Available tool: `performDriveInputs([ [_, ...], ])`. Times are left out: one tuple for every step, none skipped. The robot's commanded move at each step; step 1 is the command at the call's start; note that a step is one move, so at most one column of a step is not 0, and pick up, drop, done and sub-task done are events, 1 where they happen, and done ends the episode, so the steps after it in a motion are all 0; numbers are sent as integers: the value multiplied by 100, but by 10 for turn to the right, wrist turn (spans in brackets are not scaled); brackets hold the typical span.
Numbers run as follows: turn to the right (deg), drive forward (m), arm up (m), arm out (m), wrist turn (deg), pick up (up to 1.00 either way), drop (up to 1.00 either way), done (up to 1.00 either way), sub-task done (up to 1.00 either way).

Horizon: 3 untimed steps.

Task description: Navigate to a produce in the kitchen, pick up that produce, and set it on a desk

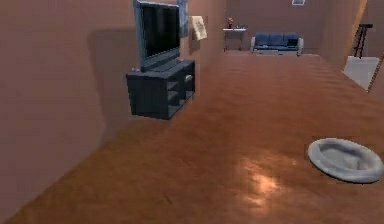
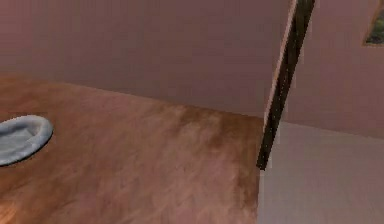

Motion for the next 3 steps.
performDriveInputs([
  [180,0,0,0,0,0,0,0,0],
  [0,100,0,0,0,0,0,0,0],
  [30,0,0,0,0,0,0,0,0],
])
